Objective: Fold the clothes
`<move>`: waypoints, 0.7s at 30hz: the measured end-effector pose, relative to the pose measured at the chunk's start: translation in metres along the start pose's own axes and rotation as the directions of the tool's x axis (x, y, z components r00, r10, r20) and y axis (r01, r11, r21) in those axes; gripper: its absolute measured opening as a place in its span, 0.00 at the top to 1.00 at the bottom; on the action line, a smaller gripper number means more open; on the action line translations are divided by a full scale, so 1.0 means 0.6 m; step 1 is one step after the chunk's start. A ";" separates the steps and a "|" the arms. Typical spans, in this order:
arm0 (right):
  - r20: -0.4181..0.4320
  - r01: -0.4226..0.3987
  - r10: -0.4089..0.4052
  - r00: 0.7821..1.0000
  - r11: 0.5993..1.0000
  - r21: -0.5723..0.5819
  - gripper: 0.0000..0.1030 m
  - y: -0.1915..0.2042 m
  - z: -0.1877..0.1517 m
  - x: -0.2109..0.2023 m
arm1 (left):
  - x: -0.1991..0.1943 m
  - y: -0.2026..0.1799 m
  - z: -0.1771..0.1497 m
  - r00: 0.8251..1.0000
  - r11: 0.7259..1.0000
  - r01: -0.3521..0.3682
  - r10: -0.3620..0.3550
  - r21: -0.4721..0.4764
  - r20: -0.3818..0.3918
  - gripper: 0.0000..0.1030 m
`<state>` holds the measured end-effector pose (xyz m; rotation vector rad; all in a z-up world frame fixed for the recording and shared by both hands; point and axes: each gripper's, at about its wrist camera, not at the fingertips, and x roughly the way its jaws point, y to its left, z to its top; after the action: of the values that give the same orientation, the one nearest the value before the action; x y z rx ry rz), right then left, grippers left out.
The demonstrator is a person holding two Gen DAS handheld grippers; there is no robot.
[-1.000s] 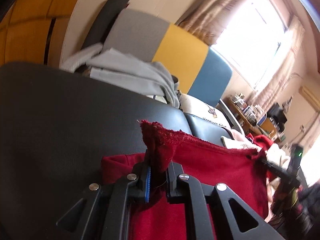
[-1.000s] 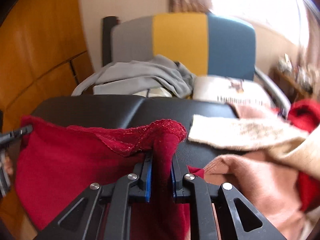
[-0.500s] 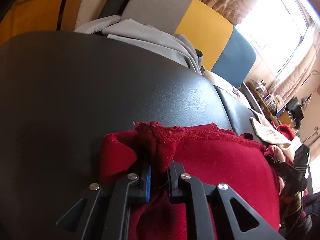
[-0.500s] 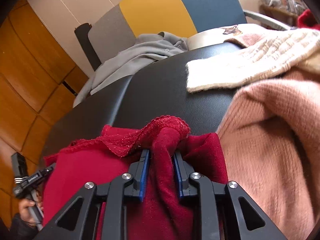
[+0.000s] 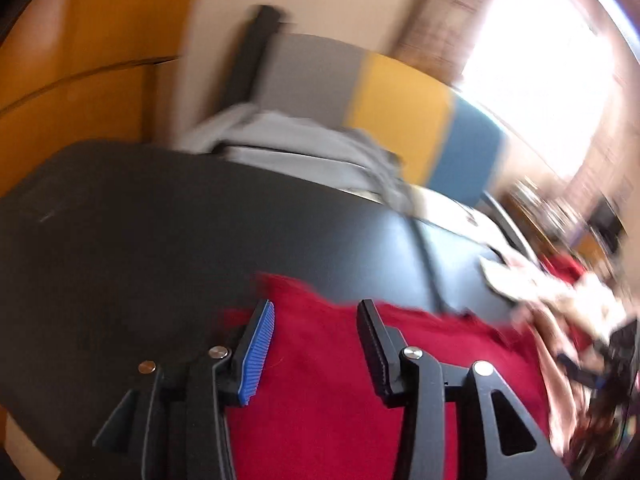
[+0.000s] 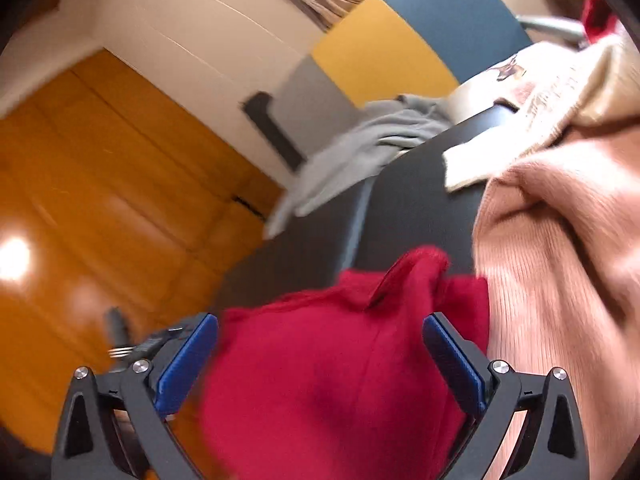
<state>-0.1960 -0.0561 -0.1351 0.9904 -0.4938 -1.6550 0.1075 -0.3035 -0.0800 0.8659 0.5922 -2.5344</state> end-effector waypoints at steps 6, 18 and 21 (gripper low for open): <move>-0.184 -0.040 0.044 0.982 0.999 0.028 0.00 -0.016 -0.118 -0.066 | 0.094 -0.217 -0.055 0.955 0.917 0.278 -0.231 0.287 -0.185 0.57; -0.276 -0.109 0.090 0.957 0.993 -0.052 0.00 -0.007 -0.150 -0.018 | 0.165 -0.264 -0.128 0.910 0.884 0.381 -0.309 0.269 -0.275 0.57; -0.368 -0.139 0.098 0.924 0.986 -0.087 0.00 0.003 -0.137 0.022 | 0.158 -0.272 -0.136 0.920 0.882 0.361 -0.285 0.302 -0.269 0.57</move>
<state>-0.1294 -0.0551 -0.1850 1.1297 -0.2052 -1.3351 -0.0028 -0.1477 -0.1574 1.2759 0.3814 -2.9293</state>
